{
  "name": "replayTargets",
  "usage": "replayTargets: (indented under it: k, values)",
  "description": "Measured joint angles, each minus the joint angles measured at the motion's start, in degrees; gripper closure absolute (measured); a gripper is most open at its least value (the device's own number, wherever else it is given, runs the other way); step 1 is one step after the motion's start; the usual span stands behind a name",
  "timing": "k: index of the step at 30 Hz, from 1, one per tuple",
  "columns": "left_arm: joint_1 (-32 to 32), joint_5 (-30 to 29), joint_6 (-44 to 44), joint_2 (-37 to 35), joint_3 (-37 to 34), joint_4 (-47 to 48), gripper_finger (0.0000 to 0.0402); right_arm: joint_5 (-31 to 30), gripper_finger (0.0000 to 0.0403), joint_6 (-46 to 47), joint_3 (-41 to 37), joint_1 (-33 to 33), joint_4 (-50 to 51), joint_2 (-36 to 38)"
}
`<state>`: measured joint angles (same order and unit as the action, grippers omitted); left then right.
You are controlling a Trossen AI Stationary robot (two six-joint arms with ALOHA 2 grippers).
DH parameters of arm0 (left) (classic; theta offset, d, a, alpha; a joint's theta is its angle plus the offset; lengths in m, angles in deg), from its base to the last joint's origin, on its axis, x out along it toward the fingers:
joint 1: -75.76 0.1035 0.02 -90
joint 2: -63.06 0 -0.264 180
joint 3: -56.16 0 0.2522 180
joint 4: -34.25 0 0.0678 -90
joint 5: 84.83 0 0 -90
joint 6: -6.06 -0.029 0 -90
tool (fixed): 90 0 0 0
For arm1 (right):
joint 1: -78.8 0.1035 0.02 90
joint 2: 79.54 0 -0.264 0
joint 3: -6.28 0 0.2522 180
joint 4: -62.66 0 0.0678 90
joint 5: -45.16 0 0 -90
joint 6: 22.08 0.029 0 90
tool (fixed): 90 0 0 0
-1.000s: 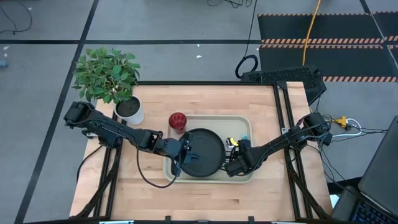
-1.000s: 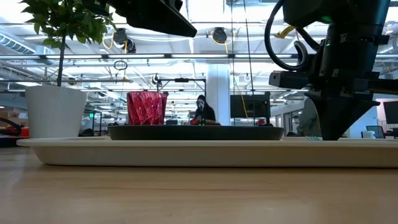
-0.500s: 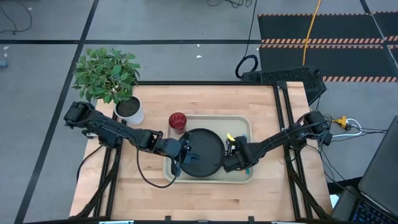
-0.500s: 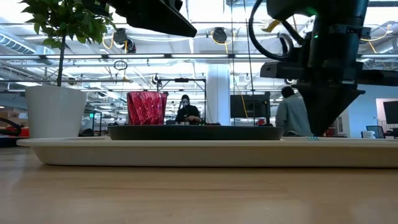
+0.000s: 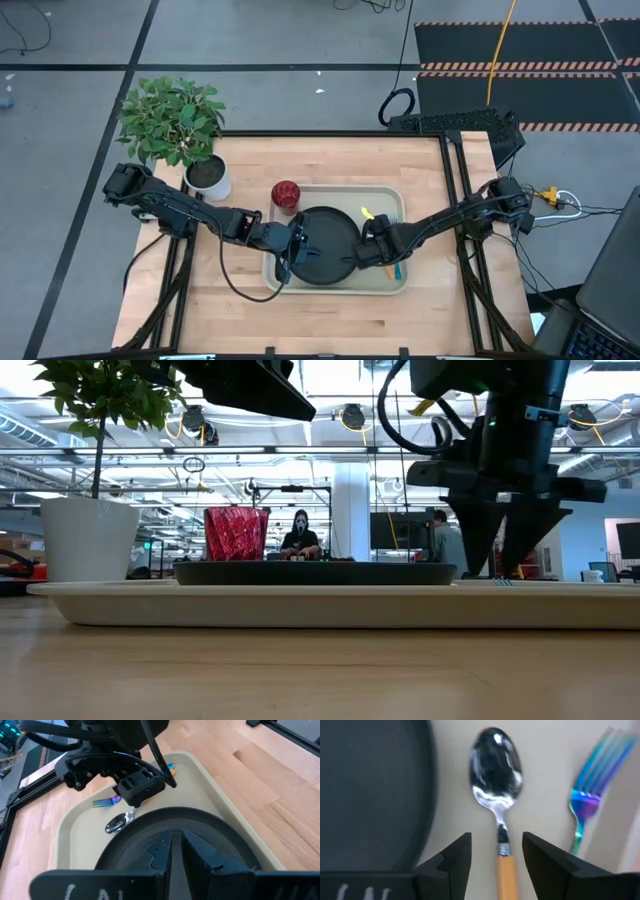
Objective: Pick and place plate/cup/fork/spoon on tray
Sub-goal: Adjust the spoon position
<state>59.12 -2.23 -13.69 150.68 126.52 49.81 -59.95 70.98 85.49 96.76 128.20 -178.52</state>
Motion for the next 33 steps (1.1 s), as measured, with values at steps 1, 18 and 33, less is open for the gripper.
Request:
replayTargets:
  k: [1,18,33]
  values:
    - [-0.02,0.01,-0.04,-0.01,0.00,0.00,0.0355,-0.03,0.0235,-1.24,-0.01,-0.15,-0.75,0.00]
    - [-0.02,0.00,-0.11,0.00,0.00,0.02,0.0355,3.73,0.0266,-11.82,-2.40,-1.03,-3.09,-0.07]
    - [0.00,0.02,-0.14,0.00,0.00,0.03,0.0355,7.88,0.0266,-15.58,-2.48,-1.11,-2.06,-1.83]
